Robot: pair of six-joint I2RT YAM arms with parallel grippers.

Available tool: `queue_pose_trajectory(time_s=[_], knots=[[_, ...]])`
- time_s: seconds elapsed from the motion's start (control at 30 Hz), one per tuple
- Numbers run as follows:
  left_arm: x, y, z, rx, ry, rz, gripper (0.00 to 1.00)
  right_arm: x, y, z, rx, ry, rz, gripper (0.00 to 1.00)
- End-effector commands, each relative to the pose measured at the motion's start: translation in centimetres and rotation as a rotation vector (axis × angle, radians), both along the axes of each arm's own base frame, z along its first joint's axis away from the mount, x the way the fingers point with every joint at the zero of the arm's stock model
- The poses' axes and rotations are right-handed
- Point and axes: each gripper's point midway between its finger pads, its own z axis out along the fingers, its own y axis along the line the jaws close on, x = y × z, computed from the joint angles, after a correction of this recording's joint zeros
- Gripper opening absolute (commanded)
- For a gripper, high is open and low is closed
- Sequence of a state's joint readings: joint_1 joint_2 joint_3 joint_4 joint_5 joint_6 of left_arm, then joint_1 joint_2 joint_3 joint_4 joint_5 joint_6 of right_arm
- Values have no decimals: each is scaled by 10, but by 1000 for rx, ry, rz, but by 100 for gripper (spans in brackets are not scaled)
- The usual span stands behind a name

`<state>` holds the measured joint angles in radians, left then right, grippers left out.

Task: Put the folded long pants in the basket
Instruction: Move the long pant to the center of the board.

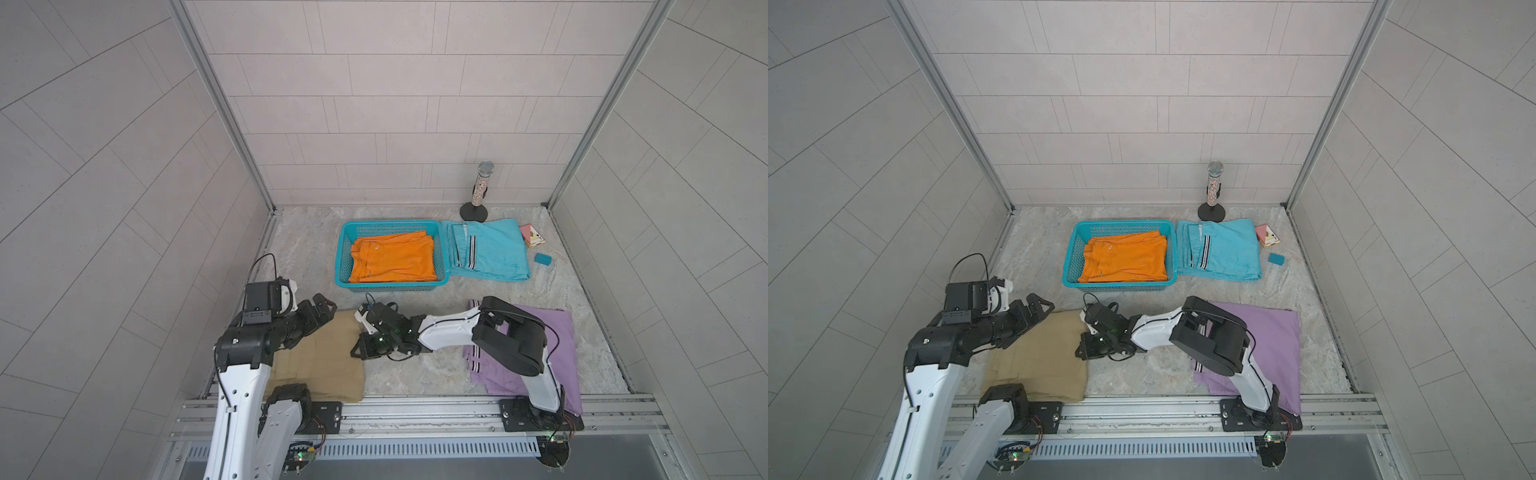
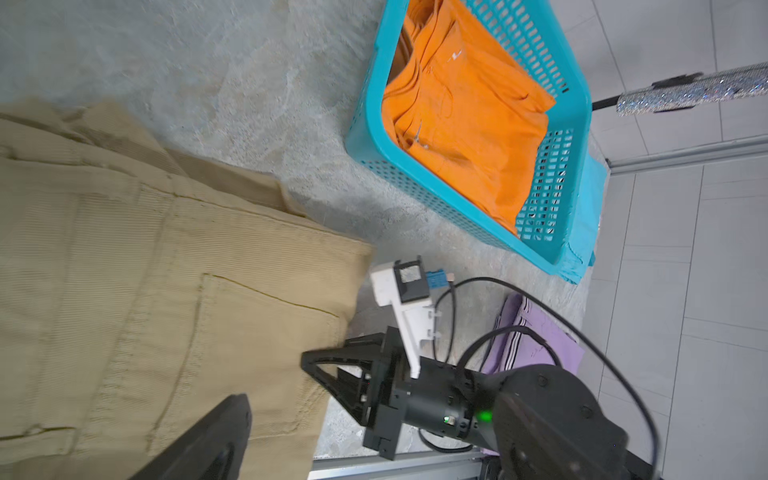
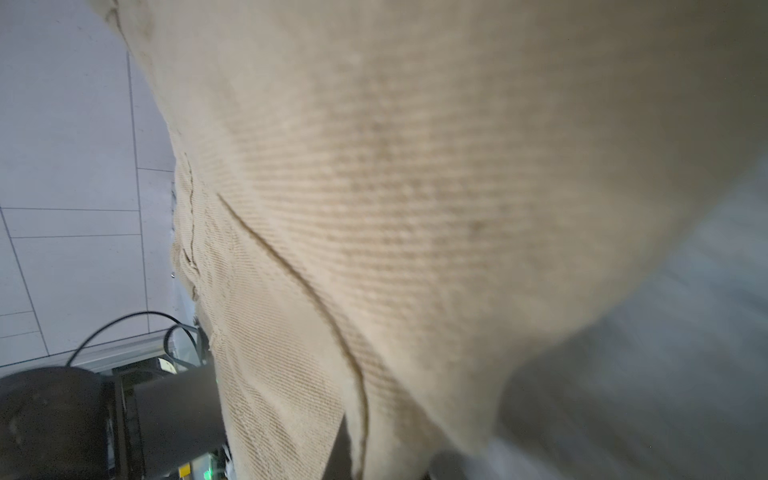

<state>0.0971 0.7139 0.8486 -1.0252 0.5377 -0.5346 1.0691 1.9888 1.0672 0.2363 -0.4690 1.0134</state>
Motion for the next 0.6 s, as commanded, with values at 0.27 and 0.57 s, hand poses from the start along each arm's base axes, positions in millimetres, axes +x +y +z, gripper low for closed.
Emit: queue_pose_trajectory(time_s=[0.27,0.57], knots=[[5,-51,-47,-38,90,-143,94,23,-192,14,-246,-103,-275,0],[12,-77,-94,-65,123,-157,95,38,-264,18,-335,-96,-362,0]])
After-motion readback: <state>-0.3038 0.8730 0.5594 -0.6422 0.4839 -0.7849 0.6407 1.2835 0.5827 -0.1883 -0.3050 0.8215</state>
